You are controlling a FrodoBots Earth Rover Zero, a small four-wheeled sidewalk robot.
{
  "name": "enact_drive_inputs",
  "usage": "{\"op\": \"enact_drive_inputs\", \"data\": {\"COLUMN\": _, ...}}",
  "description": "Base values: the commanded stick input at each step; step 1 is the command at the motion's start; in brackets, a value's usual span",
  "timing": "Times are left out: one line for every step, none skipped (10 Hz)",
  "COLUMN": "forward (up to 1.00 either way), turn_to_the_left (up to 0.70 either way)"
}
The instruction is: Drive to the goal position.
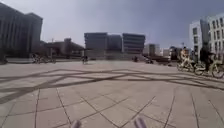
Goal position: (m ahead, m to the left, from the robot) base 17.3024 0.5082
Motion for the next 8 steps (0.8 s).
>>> {"op": "enact_drive_inputs", "data": {"forward": 0.7, "turn_to_the_left": 0.01}}
{"op": "enact_drive_inputs", "data": {"forward": 0.7, "turn_to_the_left": 0.01}}
{"op": "enact_drive_inputs", "data": {"forward": 0.7, "turn_to_the_left": 0.01}}
{"op": "enact_drive_inputs", "data": {"forward": 0.7, "turn_to_the_left": 0.01}}
{"op": "enact_drive_inputs", "data": {"forward": 0.7, "turn_to_the_left": 0.01}}
{"op": "enact_drive_inputs", "data": {"forward": 0.7, "turn_to_the_left": 0.01}}
{"op": "enact_drive_inputs", "data": {"forward": 0.7, "turn_to_the_left": 0.01}}
{"op": "enact_drive_inputs", "data": {"forward": 0.7, "turn_to_the_left": 0.01}}
